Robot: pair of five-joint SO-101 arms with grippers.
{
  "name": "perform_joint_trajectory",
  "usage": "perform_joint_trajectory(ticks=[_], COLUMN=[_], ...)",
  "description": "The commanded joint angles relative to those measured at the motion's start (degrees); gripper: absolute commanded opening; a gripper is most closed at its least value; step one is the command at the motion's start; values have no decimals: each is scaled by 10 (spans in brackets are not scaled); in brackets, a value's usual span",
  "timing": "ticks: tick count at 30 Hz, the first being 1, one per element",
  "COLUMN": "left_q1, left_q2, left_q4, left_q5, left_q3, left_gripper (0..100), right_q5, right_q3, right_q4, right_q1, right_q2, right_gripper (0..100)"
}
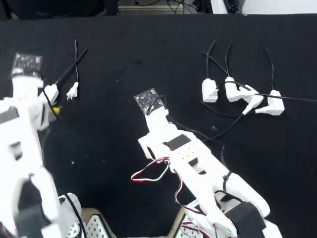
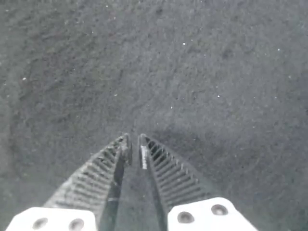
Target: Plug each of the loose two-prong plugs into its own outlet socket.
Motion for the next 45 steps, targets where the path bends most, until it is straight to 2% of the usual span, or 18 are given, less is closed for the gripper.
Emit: perform_joint_trajectory(ticks=[1,6,18,28,32,35,37,40,45], left_q1=[-4,-8,7,10,18,29,35,38,29], left_q2=[124,258,484,669,715,738,747,763,775], left_q4=[-4,-4,6,151,231,300,341,392,475], left_q5=[-40,-94,-100,-99,-98,-96,-96,-93,-38], left_q3=[-138,-255,-486,-746,-842,-917,-957,-1009,-1091], left_gripper=[324,324,324,314,191,24,54,29,30], right_q5=[-4,-3,-3,-3,-3,-3,-3,-3,-3], right_q3=[-2,-3,-4,13,15,15,15,15,15], right_q4=[-12,-12,-13,-55,-61,-61,-61,-61,-61], right_q1=[-6,-6,-6,-5,-5,-4,-4,-4,-4], right_q2=[-20,-18,-18,-17,-17,-17,-17,-17,-17], right_gripper=[18,18,18,18,18,18,18,18,18])
